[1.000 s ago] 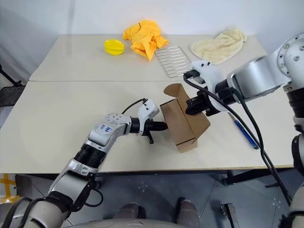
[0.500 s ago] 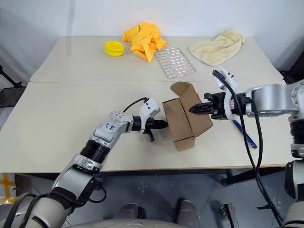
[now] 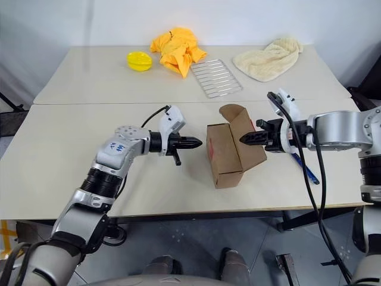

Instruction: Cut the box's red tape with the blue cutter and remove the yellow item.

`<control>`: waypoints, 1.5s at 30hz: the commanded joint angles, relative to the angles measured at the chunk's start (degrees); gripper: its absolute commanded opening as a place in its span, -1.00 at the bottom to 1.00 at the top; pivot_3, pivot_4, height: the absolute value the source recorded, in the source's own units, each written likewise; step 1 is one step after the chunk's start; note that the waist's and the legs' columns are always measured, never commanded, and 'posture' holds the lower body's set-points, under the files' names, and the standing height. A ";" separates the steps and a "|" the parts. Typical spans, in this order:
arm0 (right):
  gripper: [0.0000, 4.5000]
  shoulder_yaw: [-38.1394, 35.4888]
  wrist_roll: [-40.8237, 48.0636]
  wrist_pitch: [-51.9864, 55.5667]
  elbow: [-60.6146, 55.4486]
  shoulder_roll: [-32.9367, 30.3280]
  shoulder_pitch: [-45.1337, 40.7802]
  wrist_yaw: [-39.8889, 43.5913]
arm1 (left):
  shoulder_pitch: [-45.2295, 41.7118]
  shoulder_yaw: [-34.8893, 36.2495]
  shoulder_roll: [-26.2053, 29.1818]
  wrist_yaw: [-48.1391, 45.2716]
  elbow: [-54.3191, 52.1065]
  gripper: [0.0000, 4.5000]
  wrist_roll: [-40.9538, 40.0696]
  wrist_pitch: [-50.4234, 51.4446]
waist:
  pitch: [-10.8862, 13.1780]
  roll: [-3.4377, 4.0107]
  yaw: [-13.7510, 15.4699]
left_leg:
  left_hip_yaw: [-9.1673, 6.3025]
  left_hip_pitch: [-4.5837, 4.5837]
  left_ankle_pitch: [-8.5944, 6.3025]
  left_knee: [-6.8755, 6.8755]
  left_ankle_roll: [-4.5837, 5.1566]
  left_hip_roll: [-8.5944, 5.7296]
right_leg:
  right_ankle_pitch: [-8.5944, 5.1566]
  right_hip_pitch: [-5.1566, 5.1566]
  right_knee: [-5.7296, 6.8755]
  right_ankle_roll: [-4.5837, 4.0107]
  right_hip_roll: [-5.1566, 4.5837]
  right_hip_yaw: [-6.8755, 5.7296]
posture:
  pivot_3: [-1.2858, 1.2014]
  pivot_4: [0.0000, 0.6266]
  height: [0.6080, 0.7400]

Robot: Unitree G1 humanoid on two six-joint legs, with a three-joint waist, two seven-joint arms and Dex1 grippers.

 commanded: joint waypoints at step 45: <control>-0.99 1.26 -4.90 2.90 -1.40 -6.99 6.47 4.79 | 9.23 -8.13 6.87 0.41 -18.61 -1.00 -0.16 9.40 | -0.13 -0.04 -0.04 | 0.47 0.75 0.00 -0.38 0.00 0.04 | -0.01 0.27 -0.03 -0.02 0.02 0.39 | 0.03 -0.52 1.00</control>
